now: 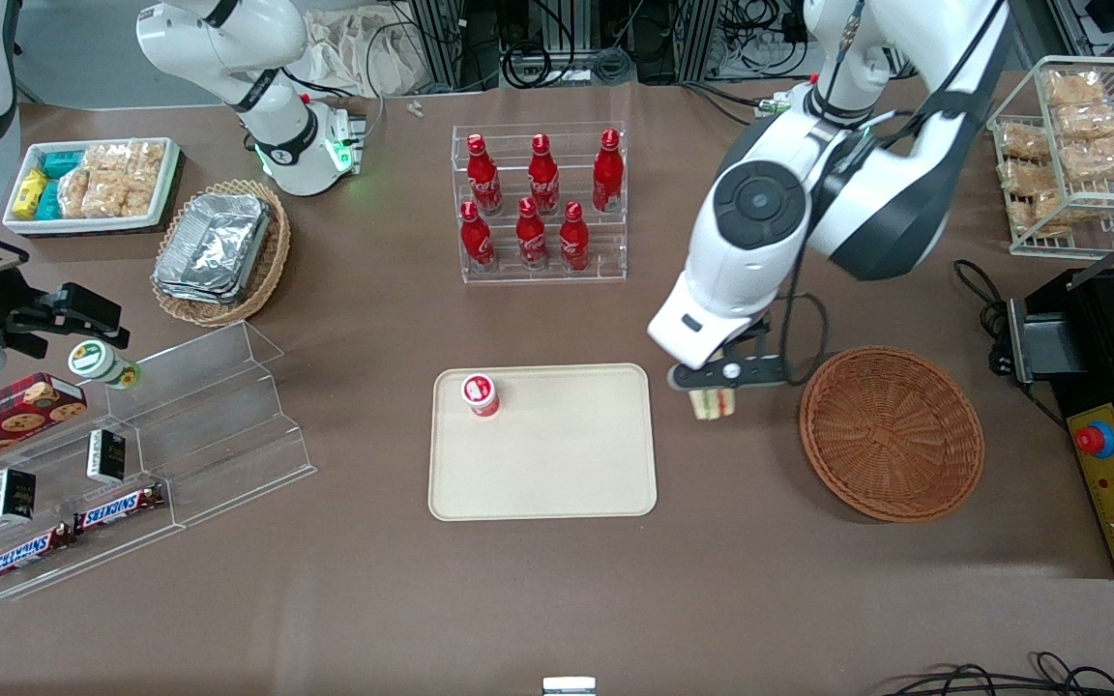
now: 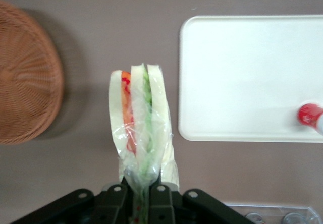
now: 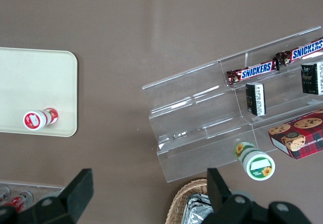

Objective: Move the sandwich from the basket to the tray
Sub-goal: 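Carry the sandwich with the left gripper over the cream tray and lower it, then open the left gripper to release the sandwich onto the tray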

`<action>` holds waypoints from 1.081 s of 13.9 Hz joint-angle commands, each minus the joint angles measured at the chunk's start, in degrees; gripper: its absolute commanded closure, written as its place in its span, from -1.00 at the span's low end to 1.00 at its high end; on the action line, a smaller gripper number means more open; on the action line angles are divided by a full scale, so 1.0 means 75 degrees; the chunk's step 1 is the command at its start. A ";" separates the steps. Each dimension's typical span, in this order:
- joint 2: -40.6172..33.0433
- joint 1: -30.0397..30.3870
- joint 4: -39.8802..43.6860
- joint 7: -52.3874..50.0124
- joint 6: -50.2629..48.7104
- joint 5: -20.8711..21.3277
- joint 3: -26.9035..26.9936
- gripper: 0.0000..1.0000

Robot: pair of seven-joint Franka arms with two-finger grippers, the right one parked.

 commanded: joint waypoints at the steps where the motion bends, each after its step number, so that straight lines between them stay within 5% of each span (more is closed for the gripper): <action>1: 0.0909 -0.0219 0.0213 0.0091 0.0988 0.0196 -0.0003 1.00; 14: 0.3104 -0.0571 0.0202 0.1720 0.3102 0.0313 0.0044 1.00; 15: 0.3092 -0.0536 0.0213 0.1639 0.3090 0.0278 0.0044 0.67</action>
